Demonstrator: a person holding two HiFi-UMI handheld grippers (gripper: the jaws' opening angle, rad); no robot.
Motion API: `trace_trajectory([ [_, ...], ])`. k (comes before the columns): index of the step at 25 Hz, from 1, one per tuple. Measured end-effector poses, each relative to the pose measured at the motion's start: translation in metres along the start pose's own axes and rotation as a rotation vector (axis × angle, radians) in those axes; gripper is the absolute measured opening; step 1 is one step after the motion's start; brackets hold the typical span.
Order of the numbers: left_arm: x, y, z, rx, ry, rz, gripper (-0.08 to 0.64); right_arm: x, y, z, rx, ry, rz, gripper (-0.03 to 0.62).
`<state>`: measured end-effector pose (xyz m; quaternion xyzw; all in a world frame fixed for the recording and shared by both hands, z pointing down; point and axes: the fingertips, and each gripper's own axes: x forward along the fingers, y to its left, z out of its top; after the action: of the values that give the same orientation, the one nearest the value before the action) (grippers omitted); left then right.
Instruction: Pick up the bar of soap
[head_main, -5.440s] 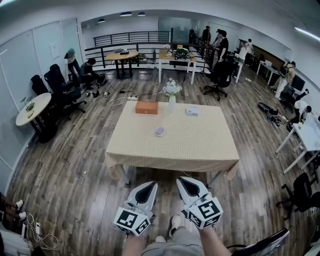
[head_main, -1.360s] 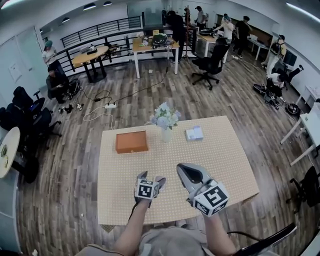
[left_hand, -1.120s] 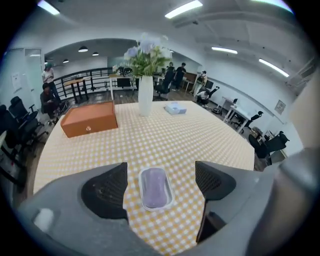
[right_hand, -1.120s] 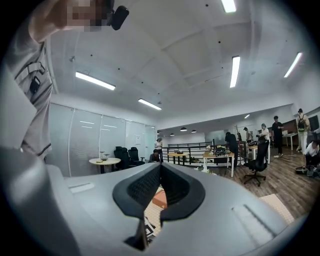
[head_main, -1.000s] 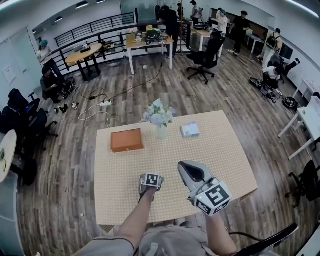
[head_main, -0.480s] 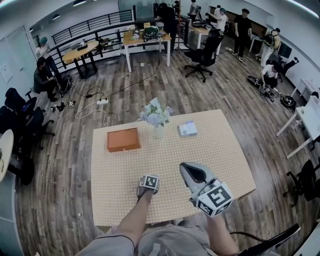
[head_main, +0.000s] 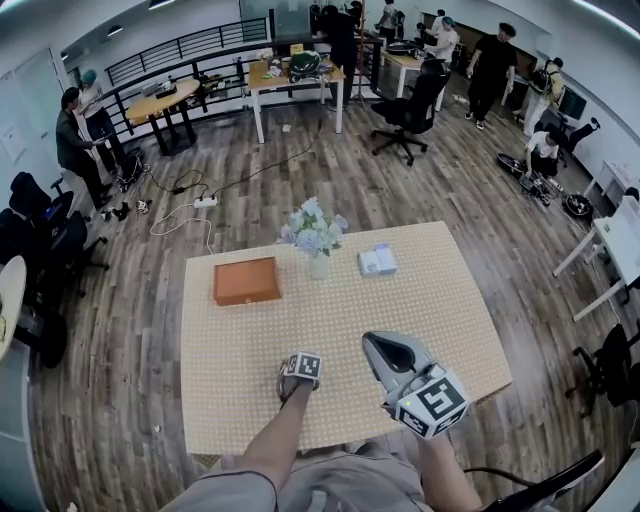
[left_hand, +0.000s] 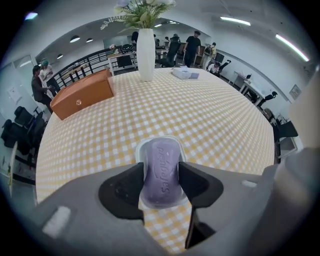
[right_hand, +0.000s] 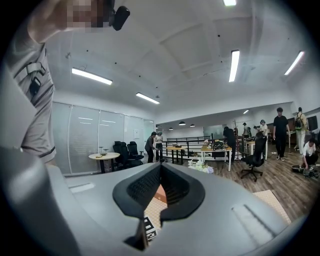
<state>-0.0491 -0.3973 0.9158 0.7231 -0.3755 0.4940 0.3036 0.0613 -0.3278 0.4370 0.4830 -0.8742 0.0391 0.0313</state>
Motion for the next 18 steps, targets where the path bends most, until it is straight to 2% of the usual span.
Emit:
trace_trajectory([
  [3,0.004,0.000,-0.001,0.055,0.021,0.046,0.200,-0.001,-0.002,-0.002,0.000,0.003,0.002,0.002],
  [5,0.006,0.001,0.000,0.064,0.018,0.052,0.204,-0.002,-0.005,-0.002,-0.002,0.001,0.002,0.002],
  [10,-0.002,0.001,0.004,-0.022,-0.072,-0.010,0.195,-0.007,-0.010,-0.002,0.003,-0.001,-0.009,0.002],
  [14,-0.011,0.006,0.003,-0.046,-0.135,-0.013,0.173,-0.006,-0.012,0.000,0.007,-0.002,-0.010,0.002],
  [18,-0.010,0.008,0.004,-0.033,-0.142,-0.014,0.164,-0.002,-0.009,-0.002,0.003,0.000,0.006,0.002],
])
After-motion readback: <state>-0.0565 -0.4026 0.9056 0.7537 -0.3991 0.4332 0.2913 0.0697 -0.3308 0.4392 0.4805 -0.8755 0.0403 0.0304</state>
